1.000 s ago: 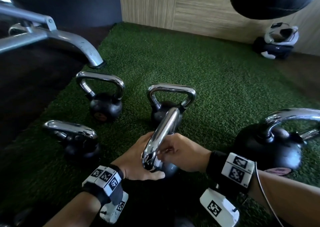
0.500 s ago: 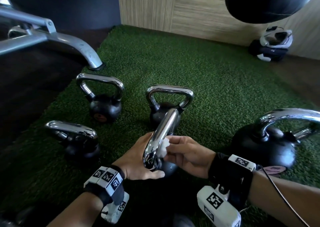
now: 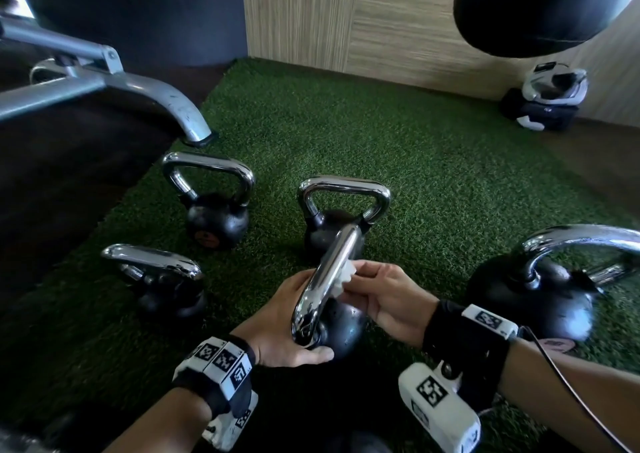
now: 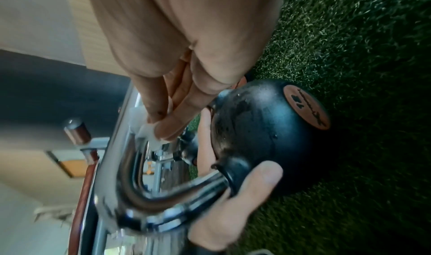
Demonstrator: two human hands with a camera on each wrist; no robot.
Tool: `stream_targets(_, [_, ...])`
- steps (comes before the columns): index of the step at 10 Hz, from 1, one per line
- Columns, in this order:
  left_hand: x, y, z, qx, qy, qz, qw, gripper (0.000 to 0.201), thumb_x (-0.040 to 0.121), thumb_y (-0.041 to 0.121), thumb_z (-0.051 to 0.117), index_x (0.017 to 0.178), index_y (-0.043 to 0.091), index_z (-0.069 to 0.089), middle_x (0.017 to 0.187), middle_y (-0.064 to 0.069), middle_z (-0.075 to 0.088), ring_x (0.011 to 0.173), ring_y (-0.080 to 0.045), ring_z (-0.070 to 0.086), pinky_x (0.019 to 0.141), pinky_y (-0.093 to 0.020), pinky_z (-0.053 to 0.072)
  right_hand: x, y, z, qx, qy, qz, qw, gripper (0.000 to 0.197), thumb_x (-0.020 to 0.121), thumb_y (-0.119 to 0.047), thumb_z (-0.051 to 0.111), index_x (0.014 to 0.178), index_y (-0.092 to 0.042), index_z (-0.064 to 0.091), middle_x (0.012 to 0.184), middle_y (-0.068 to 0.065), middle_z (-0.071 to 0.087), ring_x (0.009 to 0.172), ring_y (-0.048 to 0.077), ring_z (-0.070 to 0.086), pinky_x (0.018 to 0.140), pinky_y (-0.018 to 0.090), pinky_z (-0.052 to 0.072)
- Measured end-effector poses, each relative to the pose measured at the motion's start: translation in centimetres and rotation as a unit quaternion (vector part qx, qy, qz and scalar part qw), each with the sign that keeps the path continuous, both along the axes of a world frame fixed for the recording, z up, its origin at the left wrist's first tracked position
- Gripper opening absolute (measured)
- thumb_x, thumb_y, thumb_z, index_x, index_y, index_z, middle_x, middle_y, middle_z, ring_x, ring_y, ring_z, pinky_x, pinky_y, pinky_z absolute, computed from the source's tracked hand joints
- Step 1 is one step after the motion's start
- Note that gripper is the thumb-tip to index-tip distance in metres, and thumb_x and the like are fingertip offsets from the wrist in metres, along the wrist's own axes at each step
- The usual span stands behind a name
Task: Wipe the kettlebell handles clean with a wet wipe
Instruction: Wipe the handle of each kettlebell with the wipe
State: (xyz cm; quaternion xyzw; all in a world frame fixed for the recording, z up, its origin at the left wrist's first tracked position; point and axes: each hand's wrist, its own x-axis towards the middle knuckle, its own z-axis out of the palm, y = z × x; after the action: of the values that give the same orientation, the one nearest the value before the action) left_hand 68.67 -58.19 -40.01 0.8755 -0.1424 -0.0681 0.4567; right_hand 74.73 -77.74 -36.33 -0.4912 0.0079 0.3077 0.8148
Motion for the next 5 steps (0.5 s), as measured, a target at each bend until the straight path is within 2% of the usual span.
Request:
stream_targets(1, [0.0, -0.1, 0.0, -0.006, 0.006, 0.0, 1.0, 0.104, 0.063, 0.047, 0.089, 0.126, 0.084, 0.015, 0.157, 0.014, 0.033, 0.149, -0.012, 0.032, 0.121, -0.048, 0.035, -1.1, 0.4, -0.3, -0.037, -0.048, 0.008, 0.998, 0.023, 0.072, 0.004, 0.072, 0.095, 0.009, 0.068, 0.086, 0.019, 0.076, 0.072, 0.023, 0.076, 0.066, 0.027, 0.064])
stream_targets(2, [-0.1, 0.0, 0.0, 0.004, 0.02, 0.008, 1.0, 0.107, 0.062, 0.047, 0.09, 0.119, 0.089, 0.01, 0.154, 0.015, 0.035, 0.147, -0.009, 0.034, 0.121, -0.045, 0.036, -0.3, 0.6, 0.1, -0.119, -0.105, -0.048, 0.986, 0.015, 0.077, 0.006, 0.078, 0.091, 0.005, 0.071, 0.088, 0.02, 0.074, 0.075, 0.026, 0.075, 0.069, 0.029, 0.064])
stream_targets(3, [-0.2, 0.1, 0.2, 0.023, 0.039, 0.02, 0.999, 0.108, 0.066, 0.042, 0.093, 0.12, 0.082, 0.009, 0.154, 0.014, 0.035, 0.145, -0.005, 0.035, 0.123, -0.038, 0.034, 0.9, 1.0, 0.3, -0.185, -0.137, -0.141, 0.963, 0.01, 0.084, 0.004, 0.078, 0.089, 0.009, 0.071, 0.086, 0.027, 0.075, 0.07, 0.026, 0.074, 0.067, 0.03, 0.065])
stream_targets(4, [-0.4, 0.1, 0.5, 0.026, 0.045, 0.022, 0.998, 0.111, 0.069, 0.038, 0.094, 0.115, 0.085, 0.005, 0.155, 0.013, 0.034, 0.144, -0.006, 0.036, 0.123, -0.035, 0.033, 0.7, 1.4, 0.0, -0.214, -0.155, -0.172, 0.949, 0.016, 0.087, 0.001, 0.078, 0.092, 0.013, 0.068, 0.089, 0.029, 0.075, 0.073, 0.029, 0.076, 0.07, 0.032, 0.065])
stream_targets(5, [-0.5, 0.1, 0.6, 0.027, 0.037, 0.019, 0.999, 0.114, 0.069, 0.035, 0.094, 0.112, 0.088, 0.002, 0.155, 0.014, 0.031, 0.145, -0.005, 0.033, 0.123, -0.035, 0.031, 0.6, 1.6, -0.2, -0.26, -0.177, -0.181, 0.932, 0.009, 0.086, 0.0, 0.079, 0.085, 0.004, 0.071, 0.08, 0.018, 0.078, 0.071, 0.03, 0.077, 0.074, 0.043, 0.066])
